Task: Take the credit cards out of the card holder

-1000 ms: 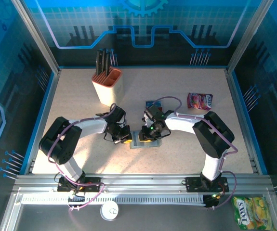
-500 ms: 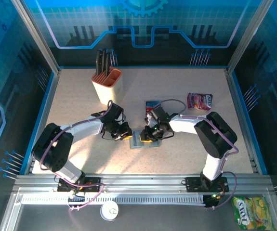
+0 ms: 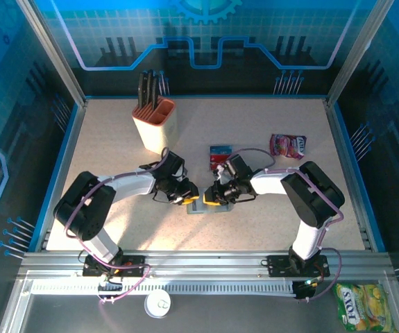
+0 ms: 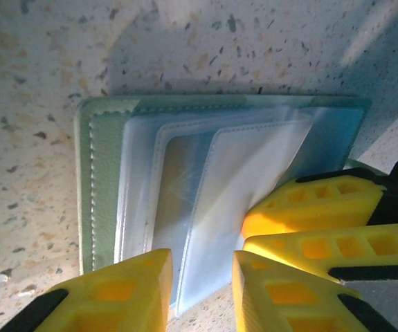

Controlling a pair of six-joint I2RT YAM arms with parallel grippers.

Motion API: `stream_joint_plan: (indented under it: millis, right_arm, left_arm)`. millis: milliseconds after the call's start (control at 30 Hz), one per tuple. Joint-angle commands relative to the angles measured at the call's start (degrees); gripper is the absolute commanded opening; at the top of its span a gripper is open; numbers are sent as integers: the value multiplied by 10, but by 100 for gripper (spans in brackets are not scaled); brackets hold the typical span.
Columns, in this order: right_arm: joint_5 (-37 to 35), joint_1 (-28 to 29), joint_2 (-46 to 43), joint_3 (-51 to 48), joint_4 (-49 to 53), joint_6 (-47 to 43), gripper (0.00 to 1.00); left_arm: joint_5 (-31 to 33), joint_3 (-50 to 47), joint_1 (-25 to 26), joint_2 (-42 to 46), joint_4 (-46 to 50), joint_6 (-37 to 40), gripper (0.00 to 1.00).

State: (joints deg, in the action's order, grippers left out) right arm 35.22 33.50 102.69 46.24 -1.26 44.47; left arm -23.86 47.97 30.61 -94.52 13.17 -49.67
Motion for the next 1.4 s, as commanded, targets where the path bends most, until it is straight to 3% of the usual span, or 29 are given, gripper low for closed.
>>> stream_joint_plan:
  millis: [0, 533, 900, 1367]
  right_arm:
    - [-1, -9, 6, -20, -7, 12, 24]
    - [32, -25, 14, -54, -71, 34, 23]
    - [40, -27, 9, -56, -76, 34, 23]
    - [2, -66, -108, -12, 85, -40, 25]
  left_arm:
    - [-13, 4, 4, -9, -13, -13, 30]
    - [-14, 9, 11, -23, -24, -27, 29]
    - [-22, 17, 18, -33, -35, -35, 21]
    - [-14, 73, 39, -37, -11, -42, 21]
